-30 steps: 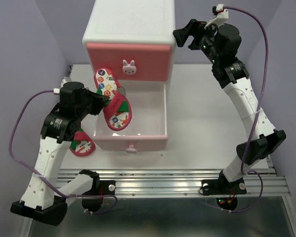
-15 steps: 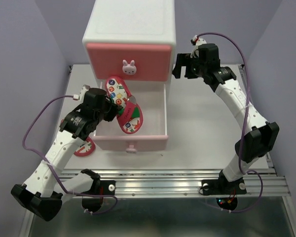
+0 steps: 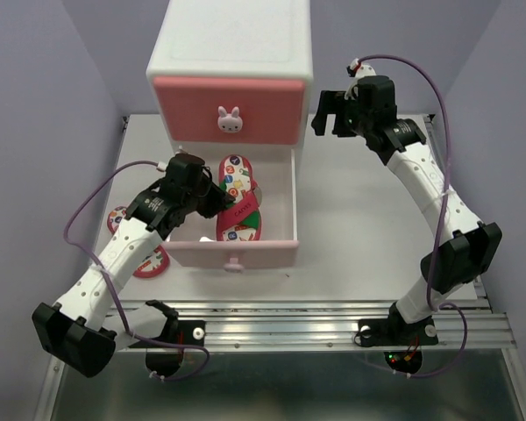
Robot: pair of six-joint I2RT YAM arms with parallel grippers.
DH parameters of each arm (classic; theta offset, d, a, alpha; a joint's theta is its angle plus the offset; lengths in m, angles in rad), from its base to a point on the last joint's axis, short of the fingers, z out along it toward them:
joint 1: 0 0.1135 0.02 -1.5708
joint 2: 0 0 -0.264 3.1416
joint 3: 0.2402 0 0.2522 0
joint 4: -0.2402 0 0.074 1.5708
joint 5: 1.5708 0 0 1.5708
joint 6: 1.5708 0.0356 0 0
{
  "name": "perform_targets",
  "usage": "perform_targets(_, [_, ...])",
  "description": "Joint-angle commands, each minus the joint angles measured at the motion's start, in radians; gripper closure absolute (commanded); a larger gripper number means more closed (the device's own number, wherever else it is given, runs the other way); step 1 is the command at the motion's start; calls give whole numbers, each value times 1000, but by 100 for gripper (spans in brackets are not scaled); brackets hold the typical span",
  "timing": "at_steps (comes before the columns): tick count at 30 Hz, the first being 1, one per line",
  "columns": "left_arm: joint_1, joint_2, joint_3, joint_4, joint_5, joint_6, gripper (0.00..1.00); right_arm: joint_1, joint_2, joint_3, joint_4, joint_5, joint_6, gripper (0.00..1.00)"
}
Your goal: Place and organize the shoes in the shoe cabinet
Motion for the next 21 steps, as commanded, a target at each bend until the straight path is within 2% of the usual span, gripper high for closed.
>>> perform_targets(1, [-22,4,2,121,40,41,100,8,-58,-12,47,62,15,0])
perform_targets(6, [-37,85,8,253,26,41,100,8,-70,-12,47,65,8,0])
perform_targets(12, [-118,177,33,322,-13,-1,100,8,-87,-20,47,91,-19,0])
perform_targets(17, [-140,217,13,358,-74,-55,100,8,-95,-32,47,96,-23,0])
perform_targets(21, [-146,246,3,405,-79,-41,100,8,-98,-47,47,101,-29,0])
